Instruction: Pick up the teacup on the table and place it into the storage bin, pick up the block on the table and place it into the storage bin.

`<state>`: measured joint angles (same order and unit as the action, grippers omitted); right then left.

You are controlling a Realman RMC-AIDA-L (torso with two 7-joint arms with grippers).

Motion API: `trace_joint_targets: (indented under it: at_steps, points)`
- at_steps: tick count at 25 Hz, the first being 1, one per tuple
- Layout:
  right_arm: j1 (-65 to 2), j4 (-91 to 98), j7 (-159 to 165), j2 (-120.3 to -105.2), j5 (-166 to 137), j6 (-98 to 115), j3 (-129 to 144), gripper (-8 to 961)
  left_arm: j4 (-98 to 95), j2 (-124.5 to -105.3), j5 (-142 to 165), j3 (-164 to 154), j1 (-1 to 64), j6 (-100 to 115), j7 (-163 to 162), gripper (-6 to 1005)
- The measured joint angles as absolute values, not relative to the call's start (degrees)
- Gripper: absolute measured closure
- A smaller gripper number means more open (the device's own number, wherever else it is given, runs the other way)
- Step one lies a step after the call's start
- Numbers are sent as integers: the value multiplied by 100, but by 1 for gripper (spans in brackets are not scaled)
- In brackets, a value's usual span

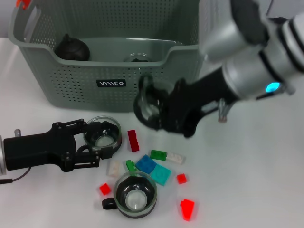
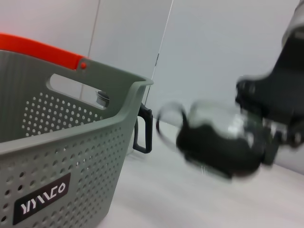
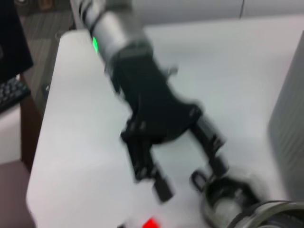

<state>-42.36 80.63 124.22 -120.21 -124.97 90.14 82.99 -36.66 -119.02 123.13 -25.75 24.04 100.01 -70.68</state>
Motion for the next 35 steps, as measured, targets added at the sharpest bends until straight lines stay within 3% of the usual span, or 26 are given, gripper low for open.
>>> trace_joint_targets:
  at_steps: [13,23,26,35]
  points:
    - [-5801,7792,12081,-11999,-13197,8578,6336,897,-3634,-11891,12267,-2575,2461,10022,-7085,171]
    - [-6765,4658,11088,-11709,-13406,6517,6094,897,-3621,-11908,12259,-2575,2462,10135,-7161,171]
    - [-6927,3972,10736,-11737,-13406,5834,6110,897,-3621,-11905,12259,-2575,2468,10146,-7178,171]
    - [-6989,2911,10039,-12016,-13273,4202,6144,897,-3621,-11889,12261,-2568,2489,10151,-7241,171]
